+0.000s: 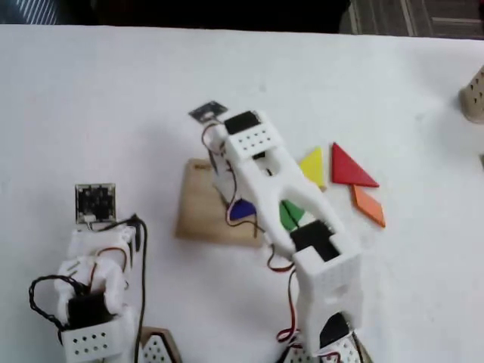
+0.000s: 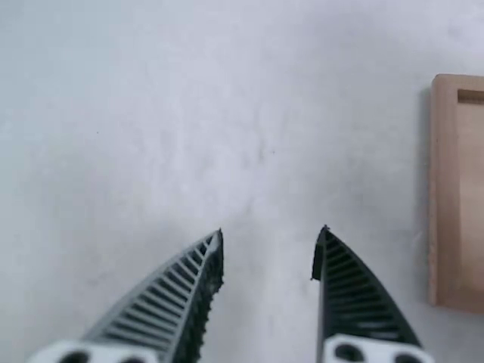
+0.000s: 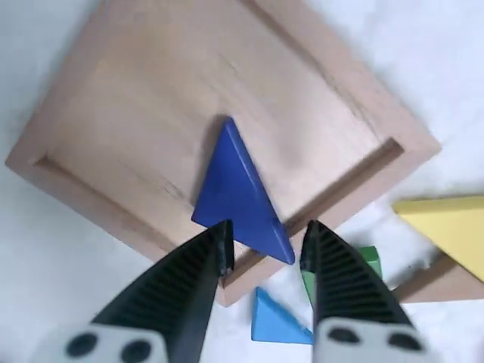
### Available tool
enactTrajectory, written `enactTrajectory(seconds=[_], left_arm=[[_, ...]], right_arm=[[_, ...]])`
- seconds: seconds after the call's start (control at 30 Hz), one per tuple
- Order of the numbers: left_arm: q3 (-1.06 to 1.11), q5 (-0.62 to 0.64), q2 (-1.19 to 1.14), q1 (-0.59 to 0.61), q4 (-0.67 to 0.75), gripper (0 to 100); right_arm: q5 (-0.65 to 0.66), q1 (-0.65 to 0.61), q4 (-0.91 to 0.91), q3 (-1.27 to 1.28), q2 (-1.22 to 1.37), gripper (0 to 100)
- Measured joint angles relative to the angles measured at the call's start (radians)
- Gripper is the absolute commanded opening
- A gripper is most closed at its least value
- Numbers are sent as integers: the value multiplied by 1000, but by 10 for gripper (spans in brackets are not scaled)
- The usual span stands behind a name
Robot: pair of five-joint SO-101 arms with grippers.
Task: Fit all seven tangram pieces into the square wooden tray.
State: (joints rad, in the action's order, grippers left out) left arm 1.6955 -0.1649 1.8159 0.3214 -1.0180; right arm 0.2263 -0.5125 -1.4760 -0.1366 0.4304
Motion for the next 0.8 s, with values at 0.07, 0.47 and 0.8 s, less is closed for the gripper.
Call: enactTrajectory(seconds=[0.07,0.47,0.8], left_arm=[[0,0,0,0,0,207],[0,0,0,0,0,207],[0,0,0,0,0,207]], right_arm=[[0,14,41,35,0,15],[3,81,218,97,0,18],[3,35,232,166,17,18]])
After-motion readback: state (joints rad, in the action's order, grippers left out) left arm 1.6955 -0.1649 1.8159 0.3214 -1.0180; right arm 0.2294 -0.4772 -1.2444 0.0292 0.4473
